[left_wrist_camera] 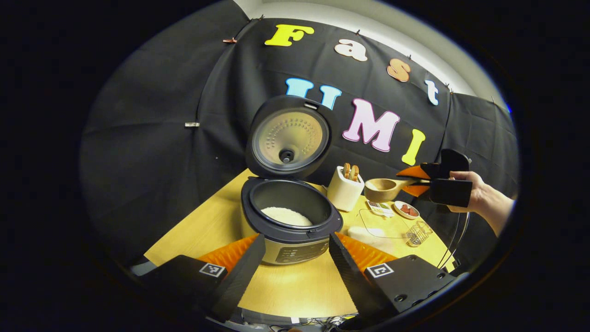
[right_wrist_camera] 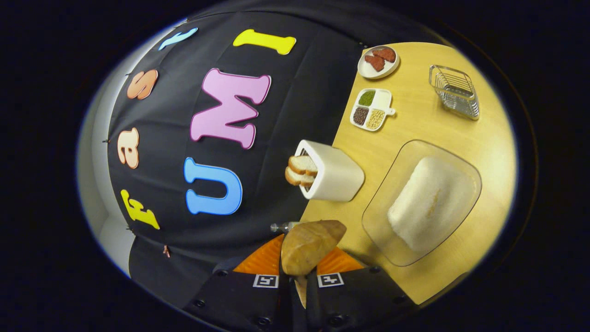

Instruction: Close the left gripper, press the button to open the rice cooker; take a wooden spoon from the chopstick holder with the right hand, scoop a spoonful of rice and pour it into the rice cooker, then put the wooden spoon back into the chopstick holder.

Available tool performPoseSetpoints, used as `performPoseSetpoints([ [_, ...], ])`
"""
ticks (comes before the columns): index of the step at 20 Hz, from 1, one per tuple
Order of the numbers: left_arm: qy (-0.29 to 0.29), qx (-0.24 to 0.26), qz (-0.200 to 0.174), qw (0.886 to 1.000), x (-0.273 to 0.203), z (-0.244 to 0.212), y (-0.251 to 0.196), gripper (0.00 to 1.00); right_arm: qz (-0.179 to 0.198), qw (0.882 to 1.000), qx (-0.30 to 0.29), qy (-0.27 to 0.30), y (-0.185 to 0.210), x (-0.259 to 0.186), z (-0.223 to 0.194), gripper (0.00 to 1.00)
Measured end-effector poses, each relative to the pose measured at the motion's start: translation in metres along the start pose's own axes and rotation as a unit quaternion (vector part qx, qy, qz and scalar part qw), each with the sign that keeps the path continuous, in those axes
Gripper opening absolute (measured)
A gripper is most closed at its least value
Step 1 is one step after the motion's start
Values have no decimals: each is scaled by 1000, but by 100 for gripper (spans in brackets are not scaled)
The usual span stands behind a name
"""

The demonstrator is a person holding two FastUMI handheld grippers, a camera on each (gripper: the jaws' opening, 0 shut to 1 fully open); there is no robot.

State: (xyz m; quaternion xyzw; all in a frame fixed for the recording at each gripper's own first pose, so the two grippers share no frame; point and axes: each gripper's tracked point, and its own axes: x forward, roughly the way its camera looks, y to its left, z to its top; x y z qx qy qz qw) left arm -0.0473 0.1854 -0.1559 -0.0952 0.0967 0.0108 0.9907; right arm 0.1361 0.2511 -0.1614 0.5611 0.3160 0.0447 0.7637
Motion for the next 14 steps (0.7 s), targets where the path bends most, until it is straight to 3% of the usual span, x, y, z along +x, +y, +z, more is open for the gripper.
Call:
performPoseSetpoints([
  [5, 5, -31, 13, 999, -11, -11, 15, 96, 8, 998, -36, 45, 28, 29, -64, 16],
  [8, 5, -34, 27, 999, -15, -13, 30, 96, 7, 993, -106, 52, 35, 40, -94, 16],
  [14, 6, -75, 36, 997, -10, -14, 54, 96, 6, 956, -291, 30, 50, 52, -129, 16],
])
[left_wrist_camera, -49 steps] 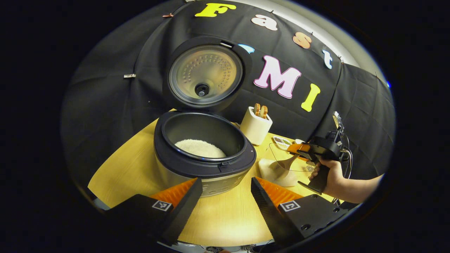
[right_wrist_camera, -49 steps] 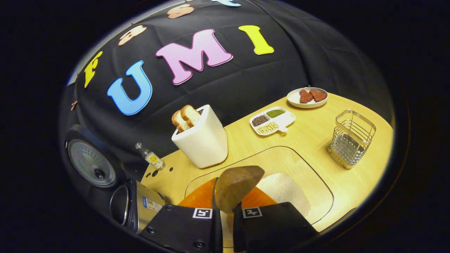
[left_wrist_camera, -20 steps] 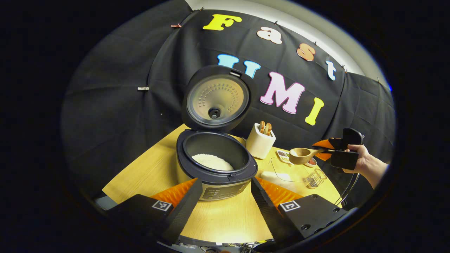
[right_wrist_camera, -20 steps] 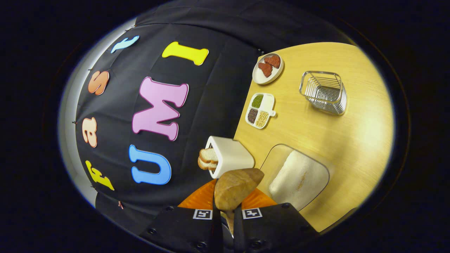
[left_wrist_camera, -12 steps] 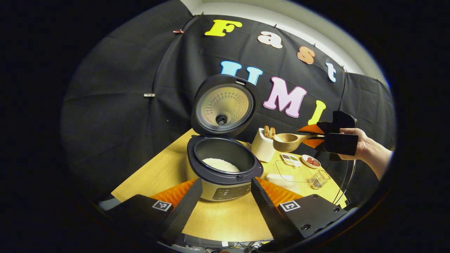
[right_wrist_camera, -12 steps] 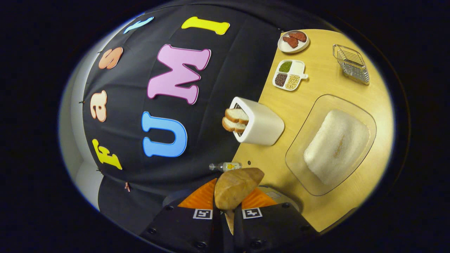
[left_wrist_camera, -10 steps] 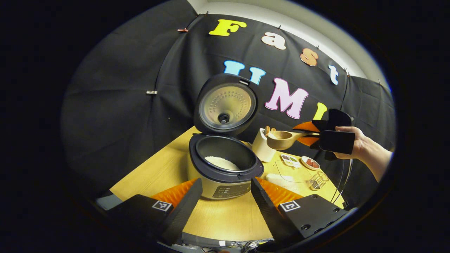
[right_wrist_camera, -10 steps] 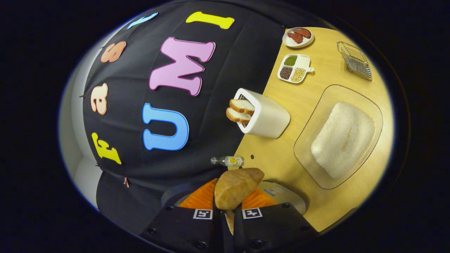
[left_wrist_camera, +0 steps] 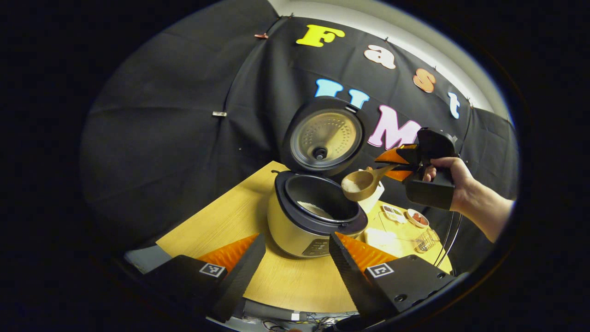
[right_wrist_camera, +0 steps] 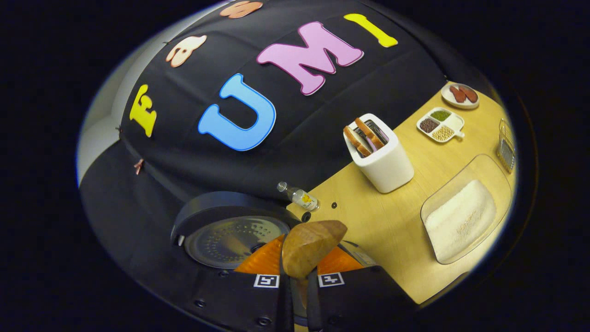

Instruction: Close the left gripper, press the button to open the rice cooker; take a wooden spoon from the chopstick holder with the right hand, scoop a spoonful of rice and pour it into the rice cooker, then put the wooden spoon back into the chopstick holder.

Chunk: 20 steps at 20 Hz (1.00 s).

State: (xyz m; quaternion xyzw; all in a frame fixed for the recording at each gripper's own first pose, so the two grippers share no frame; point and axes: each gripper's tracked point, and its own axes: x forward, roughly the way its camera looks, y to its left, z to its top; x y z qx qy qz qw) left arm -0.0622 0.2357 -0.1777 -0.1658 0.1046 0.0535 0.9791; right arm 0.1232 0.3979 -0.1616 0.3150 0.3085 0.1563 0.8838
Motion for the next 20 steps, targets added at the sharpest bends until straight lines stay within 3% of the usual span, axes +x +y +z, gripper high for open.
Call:
performPoseSetpoints([
  [3, 0, -20, -5, 1000, 5, 4, 3, 96, 10, 997, -78, -15, 14, 3, -7, 16],
  [9, -21, 0, -18, 1000, 9, 18, 4, 96, 26, 983, -180, -13, 21, 10, -34, 16],
  [13, -19, -3, -17, 1000, 13, 16, 9, 96, 60, 962, -266, -14, 35, 7, -54, 16],
  [20, -19, -23, 1, 1000, 9, 10, 21, 96, 130, 911, -392, -5, 56, -9, -93, 16],
])
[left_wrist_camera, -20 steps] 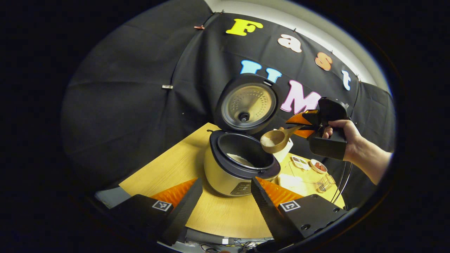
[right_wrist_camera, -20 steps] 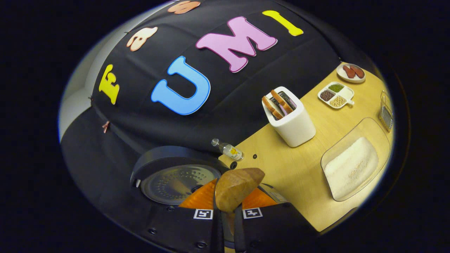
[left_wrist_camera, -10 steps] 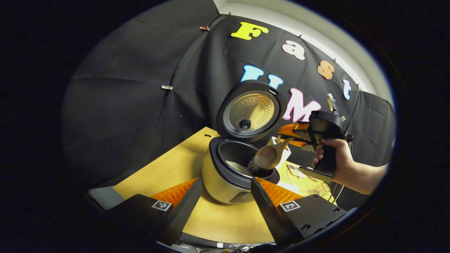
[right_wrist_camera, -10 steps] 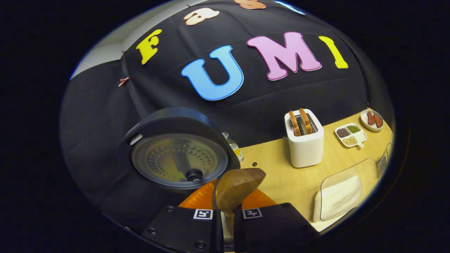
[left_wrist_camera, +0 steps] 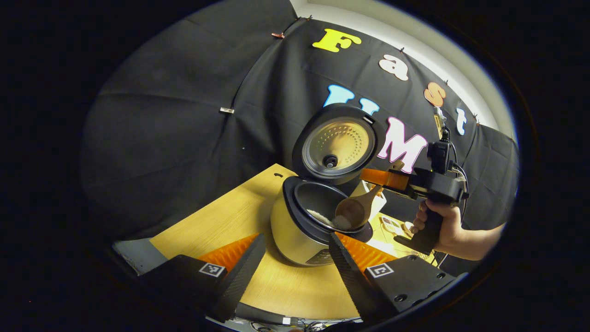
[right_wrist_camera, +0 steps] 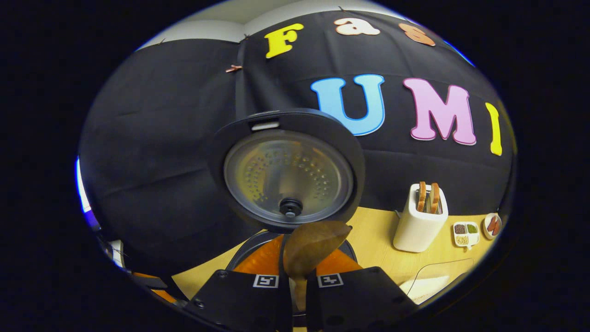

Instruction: Close the left gripper, press the button to open the rice cooker; take a wooden spoon from the chopstick holder with the right hand, scoop a spoonful of rice and pour it into the rice cooker, then put the wooden spoon back into the chopstick holder.

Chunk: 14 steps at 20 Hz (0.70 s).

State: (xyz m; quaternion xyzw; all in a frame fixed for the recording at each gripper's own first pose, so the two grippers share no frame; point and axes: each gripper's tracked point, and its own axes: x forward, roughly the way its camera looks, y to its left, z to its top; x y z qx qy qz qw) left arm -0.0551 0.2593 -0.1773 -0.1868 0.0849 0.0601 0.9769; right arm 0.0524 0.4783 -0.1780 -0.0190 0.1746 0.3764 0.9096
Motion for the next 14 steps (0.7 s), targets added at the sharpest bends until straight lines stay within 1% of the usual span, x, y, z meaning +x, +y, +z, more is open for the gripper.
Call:
performPoseSetpoints([
  [2, -3, 1, 5, 1000, -4, 0, 4, 96, 13, 1000, -22, 3, 10, -2, -3, 16],
  [4, -6, 0, 10, 1000, -8, -1, 5, 96, 18, 999, -33, 2, 11, -2, -6, 16],
  [11, -8, -6, -4, 1000, -22, -10, -7, 96, 21, 1000, -21, -7, 11, -5, -3, 16],
  [12, -8, -7, -6, 1000, -22, -11, -9, 96, 28, 999, -23, -4, 14, -4, -6, 16],
  [14, -7, -8, -8, 1000, -24, -13, -12, 95, 64, 997, -38, 10, 28, -7, -15, 16],
])
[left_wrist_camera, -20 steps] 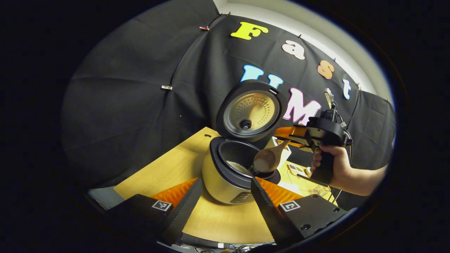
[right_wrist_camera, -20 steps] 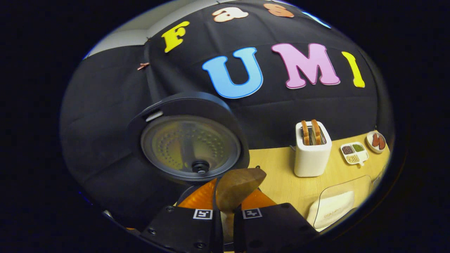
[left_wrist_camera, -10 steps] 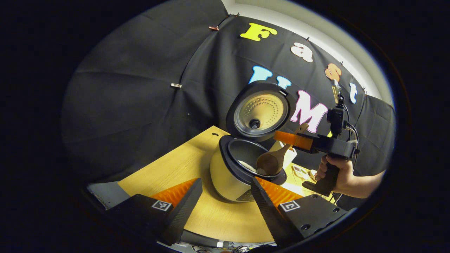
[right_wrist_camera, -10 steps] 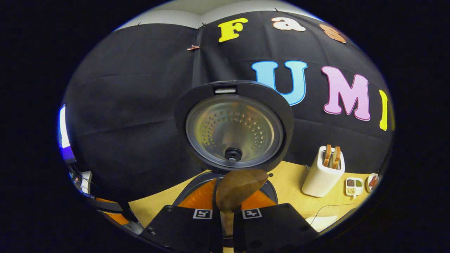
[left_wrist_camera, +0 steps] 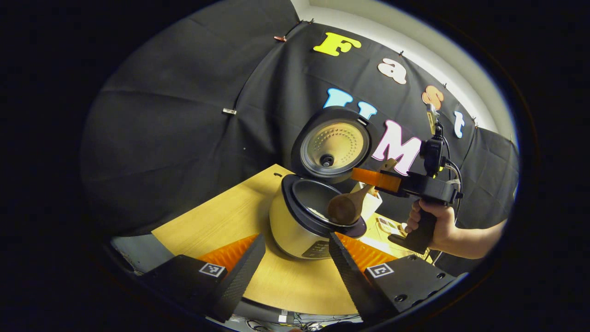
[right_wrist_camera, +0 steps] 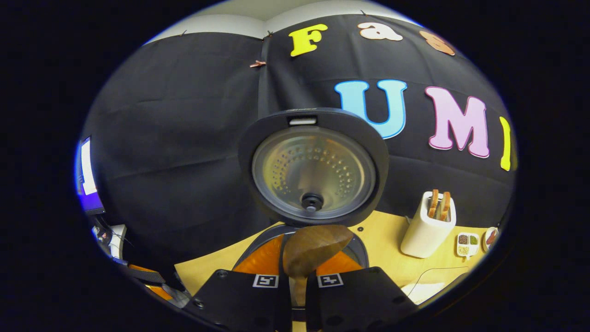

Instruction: Close the left gripper, press the button to open the rice cooker; take a wooden spoon from the chopstick holder with the right hand, scoop a spoonful of rice and pour it into the rice cooker, then put the wooden spoon back into the chopstick holder.

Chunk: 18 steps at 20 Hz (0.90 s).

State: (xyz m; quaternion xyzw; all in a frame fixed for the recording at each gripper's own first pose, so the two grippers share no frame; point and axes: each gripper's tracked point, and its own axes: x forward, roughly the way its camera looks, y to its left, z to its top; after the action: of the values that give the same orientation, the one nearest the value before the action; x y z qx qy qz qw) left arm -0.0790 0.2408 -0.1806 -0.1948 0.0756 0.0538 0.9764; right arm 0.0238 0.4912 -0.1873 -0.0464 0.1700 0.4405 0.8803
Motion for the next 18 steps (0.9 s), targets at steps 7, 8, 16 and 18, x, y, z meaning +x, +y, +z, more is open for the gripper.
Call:
performPoseSetpoints([
  [7, 0, 12, 1, 1000, -6, -2, -1, 96, 19, 998, -56, 18, 24, -6, -21, 16],
  [8, 0, 12, 1, 1000, -6, -2, -2, 96, 12, 999, -41, 13, 20, -6, -16, 16],
  [16, -3, -7, 5, 1000, -11, -5, -1, 96, -49, 996, 75, -16, -30, -12, 17, 16],
  [18, -5, -8, 3, 1000, -11, -3, -3, 96, -65, 991, 109, -33, -46, -21, 32, 16],
])
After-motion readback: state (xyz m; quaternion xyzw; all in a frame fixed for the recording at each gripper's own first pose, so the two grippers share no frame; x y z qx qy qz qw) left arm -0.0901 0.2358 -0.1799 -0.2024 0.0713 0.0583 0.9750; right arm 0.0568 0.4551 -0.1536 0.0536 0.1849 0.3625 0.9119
